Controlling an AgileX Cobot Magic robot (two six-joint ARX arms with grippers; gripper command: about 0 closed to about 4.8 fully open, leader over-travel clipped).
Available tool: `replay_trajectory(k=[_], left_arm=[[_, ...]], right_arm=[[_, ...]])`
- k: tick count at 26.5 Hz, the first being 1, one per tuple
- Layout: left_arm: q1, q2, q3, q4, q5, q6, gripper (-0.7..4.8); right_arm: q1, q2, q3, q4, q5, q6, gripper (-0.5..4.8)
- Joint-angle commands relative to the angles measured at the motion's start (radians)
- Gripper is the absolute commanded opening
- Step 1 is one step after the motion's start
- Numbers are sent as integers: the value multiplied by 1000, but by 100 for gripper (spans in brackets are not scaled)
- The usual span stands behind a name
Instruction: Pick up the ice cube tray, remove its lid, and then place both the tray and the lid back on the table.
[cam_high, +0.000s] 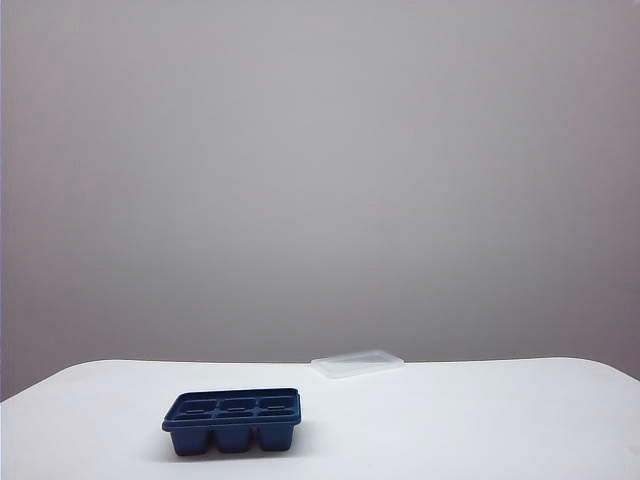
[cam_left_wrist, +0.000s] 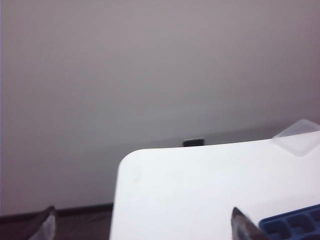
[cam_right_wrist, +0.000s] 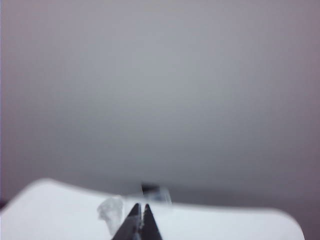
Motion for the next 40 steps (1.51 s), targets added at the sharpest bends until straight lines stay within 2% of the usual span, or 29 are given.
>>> replay_trajectory(k=[1,5,9,14,17,20,25,30,31,32,33,36,40], left_arm=[[0,-44,-62,121,50,-22,479],[0,-100,-131,145,48,-56,479],[0,-175,-180,127,53,-69,479],[0,-227,-180,85,98,-43,479],[0,-233,-180,44,98,-42,479],[0,-235,-180,8,110,-19,432],[0,-236,-180,8,117,-13,415],[0,-237,-180,10,117,-14,229],[0,-237,-180,8,128,-14,158],[0,-237,-180,6,135,-14,133],[0,-236,-180,-6,134,-14,74],[0,-236,-180,-43,134,-15,22],[0,-236,-180,-74,135,-21,-8]], right_arm=[[0,-72,-63,29,11,7,-6],[0,-111,-140,34,11,57,-6],[0,-145,-235,42,29,56,-6],[-2,-211,-301,33,122,52,-6],[-5,-252,-330,21,120,51,-6],[-8,-290,-348,-58,123,20,-6],[-40,-289,-348,-84,116,-9,-6],[-114,-288,-348,-111,89,-9,-6],[-154,-288,-348,-117,48,-6,-6],[-171,-288,-348,-117,31,-2,-5],[-201,-288,-348,-117,15,5,-6],[-237,-288,-348,-117,8,34,-5],[-244,-288,-348,-134,6,67,3]])
